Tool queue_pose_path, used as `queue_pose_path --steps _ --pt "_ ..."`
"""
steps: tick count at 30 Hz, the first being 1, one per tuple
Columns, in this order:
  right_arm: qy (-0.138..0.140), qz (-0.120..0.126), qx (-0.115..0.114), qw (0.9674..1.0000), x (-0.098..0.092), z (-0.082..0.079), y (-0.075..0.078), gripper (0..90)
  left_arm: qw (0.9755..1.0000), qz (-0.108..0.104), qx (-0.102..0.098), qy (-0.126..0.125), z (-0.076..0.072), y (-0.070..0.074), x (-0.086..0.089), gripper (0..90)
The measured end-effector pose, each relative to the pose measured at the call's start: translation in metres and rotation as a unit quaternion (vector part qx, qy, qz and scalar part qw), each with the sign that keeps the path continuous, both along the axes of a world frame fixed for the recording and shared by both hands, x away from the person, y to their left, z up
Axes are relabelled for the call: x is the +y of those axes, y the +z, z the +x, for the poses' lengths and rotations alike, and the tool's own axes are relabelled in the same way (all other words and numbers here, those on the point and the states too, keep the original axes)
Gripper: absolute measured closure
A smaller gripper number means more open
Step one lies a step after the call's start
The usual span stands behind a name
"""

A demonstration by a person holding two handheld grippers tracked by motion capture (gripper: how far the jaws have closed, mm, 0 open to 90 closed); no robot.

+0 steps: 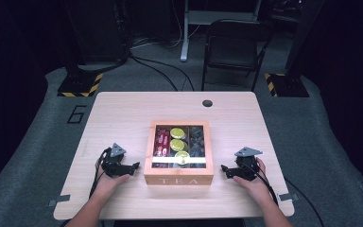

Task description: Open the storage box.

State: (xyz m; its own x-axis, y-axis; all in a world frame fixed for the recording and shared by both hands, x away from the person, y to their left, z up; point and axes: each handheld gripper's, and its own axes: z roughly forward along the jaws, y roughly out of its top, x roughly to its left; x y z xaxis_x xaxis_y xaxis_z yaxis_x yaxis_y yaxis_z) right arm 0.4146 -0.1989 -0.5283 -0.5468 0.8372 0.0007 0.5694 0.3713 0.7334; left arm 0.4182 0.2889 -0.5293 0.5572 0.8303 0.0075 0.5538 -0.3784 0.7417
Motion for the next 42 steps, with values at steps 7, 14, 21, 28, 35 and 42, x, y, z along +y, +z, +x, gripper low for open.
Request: queue_pose_path --steps 7,14,21,28,35,42 --pt "-0.004 -0.002 0.002 1.0000 0.0002 -0.0005 0.0002 11.8 1.0000 0.000 0.000 0.000 0.0000 0.0000 -0.0002 14.4" --pt "-0.006 -0.002 0.000 1.0000 0.0006 -0.0008 0.0001 11.9 1.0000 -0.003 0.000 0.003 -0.0005 -0.0002 -0.0003 14.6" --pt "-0.014 0.000 -0.003 0.9999 0.0023 -0.0026 0.0002 14.0 1.0000 -0.003 0.001 0.002 -0.0005 0.0000 -0.0002 14.9" --pt "-0.016 0.002 -0.004 0.9999 0.0030 -0.0039 0.0004 17.1 1.0000 -0.002 0.001 0.003 -0.0005 0.0005 0.0007 16.1" --pt "-0.012 0.003 -0.009 0.9999 0.0036 -0.0040 0.0015 26.4 1.0000 -0.007 0.001 0.007 -0.0009 0.0003 0.0010 16.7" --pt "-0.007 -0.016 -0.002 0.9998 0.0086 -0.0071 0.0073 34.2 0.9995 -0.005 0.015 0.028 -0.0012 0.0063 0.0035 28.0"
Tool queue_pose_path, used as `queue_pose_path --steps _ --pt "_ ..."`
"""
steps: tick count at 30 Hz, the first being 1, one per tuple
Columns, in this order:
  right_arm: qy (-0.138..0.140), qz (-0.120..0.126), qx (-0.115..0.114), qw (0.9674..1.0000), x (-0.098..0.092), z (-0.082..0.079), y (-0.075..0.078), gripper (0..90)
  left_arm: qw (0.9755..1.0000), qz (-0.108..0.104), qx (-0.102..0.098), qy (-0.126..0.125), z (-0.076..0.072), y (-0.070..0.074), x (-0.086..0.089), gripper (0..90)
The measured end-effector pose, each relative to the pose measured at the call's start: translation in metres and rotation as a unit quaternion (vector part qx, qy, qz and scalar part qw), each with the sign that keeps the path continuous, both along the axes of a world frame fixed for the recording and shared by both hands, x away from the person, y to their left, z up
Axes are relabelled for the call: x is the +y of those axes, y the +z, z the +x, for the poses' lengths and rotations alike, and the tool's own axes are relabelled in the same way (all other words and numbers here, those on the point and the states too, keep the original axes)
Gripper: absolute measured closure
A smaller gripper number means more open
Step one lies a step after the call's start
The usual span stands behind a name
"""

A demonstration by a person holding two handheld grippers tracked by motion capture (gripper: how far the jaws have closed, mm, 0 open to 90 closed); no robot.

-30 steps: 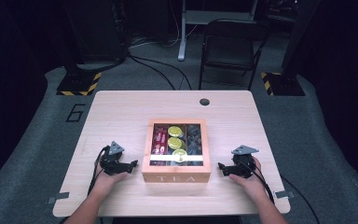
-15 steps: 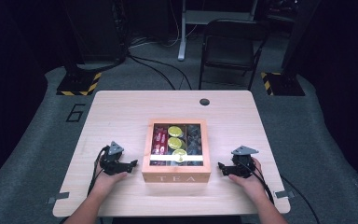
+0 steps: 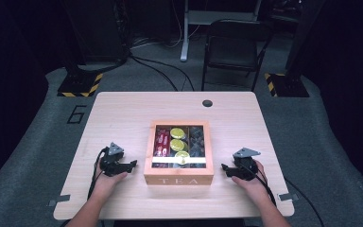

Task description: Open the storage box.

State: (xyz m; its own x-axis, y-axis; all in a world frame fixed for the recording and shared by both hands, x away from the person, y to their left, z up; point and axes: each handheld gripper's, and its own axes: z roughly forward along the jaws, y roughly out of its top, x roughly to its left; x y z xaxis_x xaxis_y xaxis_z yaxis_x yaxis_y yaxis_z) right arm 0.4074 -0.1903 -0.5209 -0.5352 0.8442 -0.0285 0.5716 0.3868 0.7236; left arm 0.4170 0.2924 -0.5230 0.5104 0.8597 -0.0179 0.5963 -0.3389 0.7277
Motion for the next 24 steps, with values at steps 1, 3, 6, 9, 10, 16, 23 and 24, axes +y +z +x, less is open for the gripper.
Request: queue_pose_path --steps 1,3,6,9,10,16,23,24 --pt "0.003 -0.004 -0.002 1.0000 0.000 0.000 0.001 34.5 1.0000 0.004 -0.003 0.001 0.000 0.001 -0.001 28.2" --pt "0.004 0.001 0.001 1.0000 0.001 -0.002 0.003 35.3 1.0000 0.003 0.003 -0.002 0.000 0.002 -0.002 29.2" --pt "0.010 0.007 0.001 0.9999 0.001 -0.003 0.006 36.5 0.9998 0.007 0.010 -0.013 -0.002 0.003 -0.005 29.8" --pt "0.014 0.009 0.005 0.9998 0.003 -0.005 0.009 36.9 0.9997 0.006 0.008 -0.021 -0.003 0.007 -0.007 30.6" --pt "0.015 0.012 0.006 0.9998 0.003 -0.006 0.010 37.0 0.9997 0.001 0.005 -0.024 -0.004 0.009 -0.009 30.8" --pt "0.024 0.014 -0.003 0.9996 0.003 -0.009 0.017 37.0 0.9994 -0.011 0.004 -0.034 -0.010 0.016 -0.013 31.4" --pt "0.022 0.023 -0.026 0.9992 0.003 -0.019 0.029 36.9 0.9990 -0.019 -0.009 -0.040 -0.016 0.025 -0.016 33.8" --pt "0.024 0.026 -0.027 0.9990 0.003 -0.020 0.030 36.9 0.9989 -0.022 -0.010 -0.039 -0.017 0.025 -0.016 33.8"
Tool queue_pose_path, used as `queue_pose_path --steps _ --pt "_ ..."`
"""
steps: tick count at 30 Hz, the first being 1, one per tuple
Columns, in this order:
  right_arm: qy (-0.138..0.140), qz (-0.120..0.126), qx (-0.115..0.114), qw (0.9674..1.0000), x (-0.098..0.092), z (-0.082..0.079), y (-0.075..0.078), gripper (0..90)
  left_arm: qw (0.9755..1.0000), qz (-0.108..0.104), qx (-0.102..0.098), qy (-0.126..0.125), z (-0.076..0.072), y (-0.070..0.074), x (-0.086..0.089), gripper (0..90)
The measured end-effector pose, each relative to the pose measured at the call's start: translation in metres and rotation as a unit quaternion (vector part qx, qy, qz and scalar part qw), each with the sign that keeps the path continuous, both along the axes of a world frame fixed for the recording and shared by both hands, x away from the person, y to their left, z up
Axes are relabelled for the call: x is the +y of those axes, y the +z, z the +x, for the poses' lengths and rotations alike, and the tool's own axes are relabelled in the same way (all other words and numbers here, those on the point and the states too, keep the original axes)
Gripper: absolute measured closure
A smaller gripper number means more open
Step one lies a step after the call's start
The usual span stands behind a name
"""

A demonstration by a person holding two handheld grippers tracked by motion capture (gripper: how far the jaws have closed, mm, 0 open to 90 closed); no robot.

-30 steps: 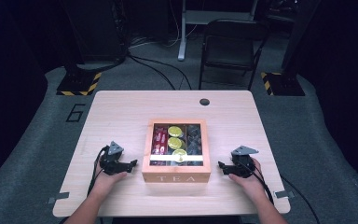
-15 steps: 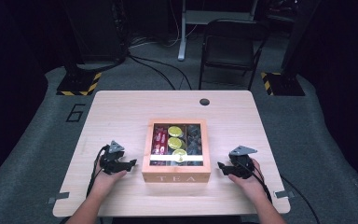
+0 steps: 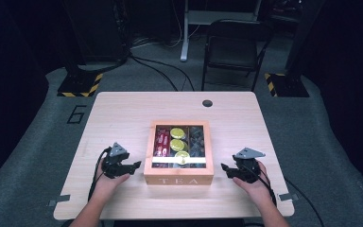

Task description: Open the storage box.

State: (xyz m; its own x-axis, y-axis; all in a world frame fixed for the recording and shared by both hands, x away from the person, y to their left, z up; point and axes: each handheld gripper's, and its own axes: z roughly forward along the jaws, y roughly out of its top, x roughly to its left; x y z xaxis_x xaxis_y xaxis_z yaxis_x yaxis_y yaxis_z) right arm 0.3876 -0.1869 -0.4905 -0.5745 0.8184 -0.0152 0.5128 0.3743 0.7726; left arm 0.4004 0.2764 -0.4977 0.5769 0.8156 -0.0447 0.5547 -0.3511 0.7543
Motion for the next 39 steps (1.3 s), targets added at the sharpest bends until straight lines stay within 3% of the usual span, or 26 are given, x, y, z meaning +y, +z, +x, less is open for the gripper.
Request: queue_pose_path --steps 9,12,20,27,39 --pt "0.010 0.007 -0.016 0.9998 0.002 -0.009 0.011 38.4 0.9998 -0.017 -0.010 -0.001 -0.007 0.007 -0.001 34.1" --pt "0.011 0.013 -0.019 0.9997 0.002 -0.012 0.014 38.7 0.9998 -0.012 -0.016 -0.005 -0.010 0.011 -0.002 34.3" --pt "0.015 0.028 -0.026 0.9992 0.001 -0.019 0.024 39.2 0.9988 -0.039 -0.026 -0.010 -0.016 0.017 -0.002 34.8" --pt "0.013 0.049 -0.031 0.9983 0.000 -0.027 0.031 39.4 0.9985 -0.038 -0.029 -0.028 -0.021 0.023 -0.005 34.8" --pt "0.039 0.051 -0.035 0.9973 0.011 -0.048 0.035 39.4 0.9975 -0.043 -0.039 -0.041 -0.038 0.029 -0.009 34.8"
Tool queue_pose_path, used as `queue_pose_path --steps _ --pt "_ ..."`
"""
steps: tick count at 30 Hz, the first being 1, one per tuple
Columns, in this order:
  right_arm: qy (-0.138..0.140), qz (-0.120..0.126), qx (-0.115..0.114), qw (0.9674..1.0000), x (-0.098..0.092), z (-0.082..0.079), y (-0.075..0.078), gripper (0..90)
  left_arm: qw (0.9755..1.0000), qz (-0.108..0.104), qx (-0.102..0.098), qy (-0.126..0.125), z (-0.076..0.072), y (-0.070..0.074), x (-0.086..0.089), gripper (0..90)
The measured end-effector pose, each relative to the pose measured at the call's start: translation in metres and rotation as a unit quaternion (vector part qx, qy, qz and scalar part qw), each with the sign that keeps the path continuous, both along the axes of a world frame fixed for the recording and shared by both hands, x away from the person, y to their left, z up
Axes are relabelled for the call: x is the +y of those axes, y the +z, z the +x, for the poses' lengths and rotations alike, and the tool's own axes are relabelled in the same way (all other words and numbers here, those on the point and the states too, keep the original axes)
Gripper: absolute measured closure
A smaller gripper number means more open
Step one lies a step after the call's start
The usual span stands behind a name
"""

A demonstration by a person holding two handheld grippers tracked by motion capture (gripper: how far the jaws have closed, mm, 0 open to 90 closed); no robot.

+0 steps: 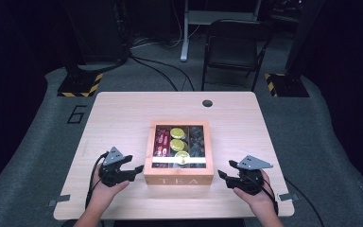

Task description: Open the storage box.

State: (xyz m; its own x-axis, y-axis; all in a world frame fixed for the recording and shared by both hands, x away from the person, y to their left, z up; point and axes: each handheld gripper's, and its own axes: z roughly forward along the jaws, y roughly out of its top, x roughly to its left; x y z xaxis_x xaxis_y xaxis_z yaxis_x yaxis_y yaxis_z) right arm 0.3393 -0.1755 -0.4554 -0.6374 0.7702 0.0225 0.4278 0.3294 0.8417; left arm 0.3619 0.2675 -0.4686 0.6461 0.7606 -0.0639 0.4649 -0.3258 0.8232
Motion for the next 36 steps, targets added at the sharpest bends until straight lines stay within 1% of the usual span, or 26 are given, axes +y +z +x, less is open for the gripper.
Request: queue_pose_path --steps 1,6,8,9,10,14,17,18,21,22,23,24,27,33,34,36 --pt "0.001 -0.001 0.001 1.0000 0.001 -0.002 0.000 39.4 1.0000 0.000 -0.002 -0.001 -0.001 0.001 0.000 34.8" --pt "0.013 -0.002 -0.004 0.9999 0.005 -0.005 0.001 39.4 0.9999 -0.014 -0.005 -0.003 -0.009 0.003 0.000 34.8" --pt "0.016 0.001 -0.003 0.9999 0.006 -0.005 0.001 39.4 0.9999 -0.014 -0.006 -0.005 -0.011 0.004 -0.001 34.8" --pt "0.017 0.001 -0.002 0.9999 0.007 -0.006 0.001 39.4 0.9998 -0.013 -0.011 -0.005 -0.012 0.004 -0.001 34.8" --pt "0.020 0.000 -0.002 0.9998 0.007 -0.006 0.001 39.4 0.9998 -0.015 -0.007 -0.009 -0.014 0.005 -0.001 34.8" --pt "0.029 0.001 0.001 0.9996 0.010 -0.006 0.000 39.4 0.9997 -0.017 -0.007 -0.017 -0.018 0.006 -0.002 34.7" --pt "0.037 0.000 0.001 0.9993 0.012 -0.006 -0.001 39.4 0.9994 -0.028 -0.012 -0.020 -0.022 0.006 -0.004 34.7" --pt "0.043 0.000 0.001 0.9991 0.013 -0.006 -0.001 39.4 0.9993 -0.028 -0.005 -0.025 -0.023 0.007 -0.004 34.7" --pt "0.046 0.006 0.003 0.9989 0.015 -0.007 -0.001 39.6 0.9990 -0.026 -0.006 -0.036 -0.028 0.008 -0.006 34.7" --pt "0.049 0.007 0.003 0.9988 0.015 -0.007 -0.001 39.8 0.9989 -0.028 -0.010 -0.035 -0.029 0.007 -0.008 34.7" --pt "0.051 0.005 0.005 0.9987 0.016 -0.007 -0.002 40.1 0.9988 -0.022 -0.010 -0.043 -0.031 0.007 -0.009 34.8" --pt "0.056 0.002 0.003 0.9984 0.017 -0.006 -0.003 40.5 0.9988 -0.022 -0.009 -0.044 -0.031 0.007 -0.010 34.8" --pt "0.056 -0.002 0.007 0.9984 0.021 -0.005 -0.005 41.9 0.9987 -0.015 -0.007 -0.048 -0.031 0.005 -0.013 35.0" --pt "0.072 -0.021 0.010 0.9971 0.030 -0.004 -0.010 47.6 0.9987 -0.008 -0.003 -0.050 -0.031 0.000 -0.017 40.3" --pt "0.070 -0.024 0.012 0.9971 0.031 -0.004 -0.011 48.4 0.9985 -0.005 0.001 -0.054 -0.031 0.000 -0.018 41.0" --pt "0.078 -0.030 0.014 0.9964 0.033 -0.003 -0.013 50.0 0.9983 -0.002 0.000 -0.059 -0.031 -0.001 -0.020 42.1"
